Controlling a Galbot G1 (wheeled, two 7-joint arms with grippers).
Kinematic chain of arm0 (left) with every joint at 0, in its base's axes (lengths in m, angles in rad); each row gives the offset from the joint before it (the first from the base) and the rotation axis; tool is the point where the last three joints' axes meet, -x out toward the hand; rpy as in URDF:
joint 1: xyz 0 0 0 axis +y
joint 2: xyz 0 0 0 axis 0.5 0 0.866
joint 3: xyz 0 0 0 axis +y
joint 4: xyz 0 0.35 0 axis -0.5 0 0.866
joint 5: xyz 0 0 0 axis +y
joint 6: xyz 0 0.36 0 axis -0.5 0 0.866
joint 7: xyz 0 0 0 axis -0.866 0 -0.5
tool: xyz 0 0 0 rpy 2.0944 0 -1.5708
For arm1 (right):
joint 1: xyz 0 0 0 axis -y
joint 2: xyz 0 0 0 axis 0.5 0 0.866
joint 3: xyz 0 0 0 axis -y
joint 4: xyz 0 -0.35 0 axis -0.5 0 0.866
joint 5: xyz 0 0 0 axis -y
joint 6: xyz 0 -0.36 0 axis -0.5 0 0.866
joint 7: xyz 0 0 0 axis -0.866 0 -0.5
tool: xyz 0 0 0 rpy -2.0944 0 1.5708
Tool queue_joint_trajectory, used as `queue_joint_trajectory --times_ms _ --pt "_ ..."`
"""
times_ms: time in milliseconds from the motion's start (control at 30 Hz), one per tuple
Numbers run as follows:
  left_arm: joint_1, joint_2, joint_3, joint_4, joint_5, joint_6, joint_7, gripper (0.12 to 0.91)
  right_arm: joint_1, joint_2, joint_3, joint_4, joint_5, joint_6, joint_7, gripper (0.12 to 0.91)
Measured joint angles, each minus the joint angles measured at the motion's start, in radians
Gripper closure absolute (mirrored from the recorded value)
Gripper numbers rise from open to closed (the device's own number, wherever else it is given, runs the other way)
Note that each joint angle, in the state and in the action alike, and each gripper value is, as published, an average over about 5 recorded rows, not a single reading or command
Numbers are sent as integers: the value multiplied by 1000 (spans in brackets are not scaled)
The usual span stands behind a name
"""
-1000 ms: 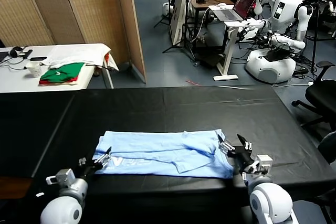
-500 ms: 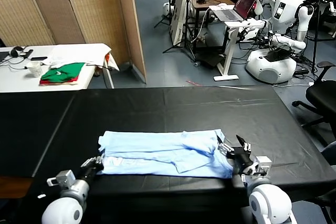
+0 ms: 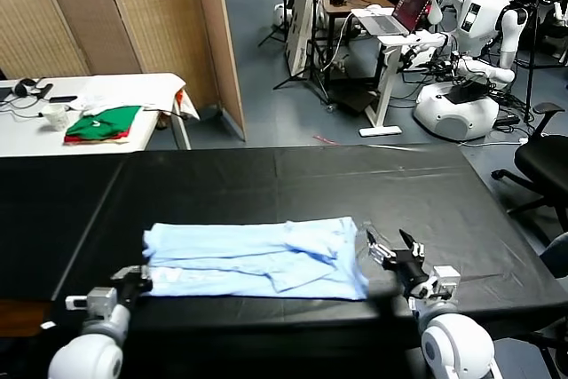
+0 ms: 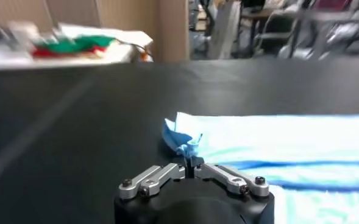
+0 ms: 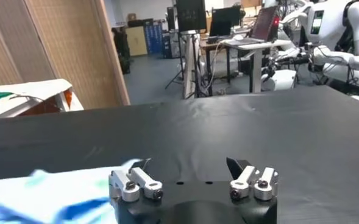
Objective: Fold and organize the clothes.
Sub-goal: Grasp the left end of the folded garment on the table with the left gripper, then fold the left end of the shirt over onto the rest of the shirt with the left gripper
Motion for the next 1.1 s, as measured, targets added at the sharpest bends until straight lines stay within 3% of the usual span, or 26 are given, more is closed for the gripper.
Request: queue_joint_trajectory --times_ms 167,300,533,833,1100 --pt "13 10 -17 -36 2 4 -8 850 -12 13 -9 4 -16 2 0 118" --pt "2 -22 22 -76 -66 31 -19 850 -30 21 -2 10 -30 11 0 118" --pt "-37 -119 154 -141 -258 76 -43 850 -77 37 26 24 -55 23 -1 118" --pt "-107 -209 346 -162 -469 93 -65 850 -141 69 70 42 -93 41 -5 118" --pt "-151 -267 468 -151 -515 93 -63 850 -167 75 89 44 -100 48 -8 118"
